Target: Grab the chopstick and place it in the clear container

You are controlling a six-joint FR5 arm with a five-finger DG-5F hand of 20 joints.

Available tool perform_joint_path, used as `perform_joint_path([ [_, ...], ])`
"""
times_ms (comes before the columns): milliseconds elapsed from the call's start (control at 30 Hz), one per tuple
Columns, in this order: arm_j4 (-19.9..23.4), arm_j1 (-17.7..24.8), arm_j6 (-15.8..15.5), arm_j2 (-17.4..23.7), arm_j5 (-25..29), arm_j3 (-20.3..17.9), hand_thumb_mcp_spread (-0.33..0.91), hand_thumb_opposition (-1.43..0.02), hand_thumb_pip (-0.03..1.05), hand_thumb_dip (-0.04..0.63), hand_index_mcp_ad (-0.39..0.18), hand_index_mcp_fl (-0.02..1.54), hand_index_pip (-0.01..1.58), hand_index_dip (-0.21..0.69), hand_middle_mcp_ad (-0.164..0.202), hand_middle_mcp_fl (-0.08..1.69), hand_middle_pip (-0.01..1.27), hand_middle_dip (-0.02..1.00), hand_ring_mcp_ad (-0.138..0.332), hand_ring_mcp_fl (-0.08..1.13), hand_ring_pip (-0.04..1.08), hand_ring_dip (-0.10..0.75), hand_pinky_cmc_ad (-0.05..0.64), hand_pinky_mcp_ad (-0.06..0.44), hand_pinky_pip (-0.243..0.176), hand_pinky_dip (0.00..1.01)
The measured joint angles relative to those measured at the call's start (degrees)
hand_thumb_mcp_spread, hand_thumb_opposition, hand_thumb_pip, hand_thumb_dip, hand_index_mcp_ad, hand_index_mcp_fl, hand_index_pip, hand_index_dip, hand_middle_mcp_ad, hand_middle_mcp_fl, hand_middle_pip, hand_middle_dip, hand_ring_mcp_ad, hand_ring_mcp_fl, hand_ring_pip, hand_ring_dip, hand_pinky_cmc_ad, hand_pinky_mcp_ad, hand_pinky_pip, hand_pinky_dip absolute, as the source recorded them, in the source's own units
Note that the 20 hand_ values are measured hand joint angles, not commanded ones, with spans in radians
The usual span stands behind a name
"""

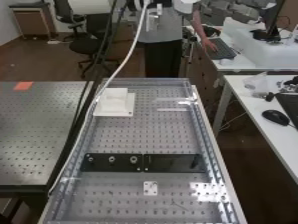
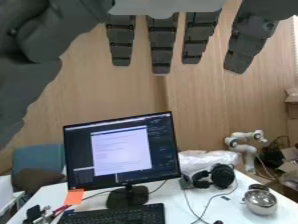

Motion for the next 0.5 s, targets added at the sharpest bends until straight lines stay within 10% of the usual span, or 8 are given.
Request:
perform_joint_path([
  [500,0.6,0.2,-0.7,0.6,-0.2,-0.5,0.06,-0.68,0.43,-0.007,-0.138,0.11,0.09,0.117,0.075,0.10,0.14,0.19,0.120,0.00,0.11,0.096,0.377,0.328,-0.075,0.18],
])
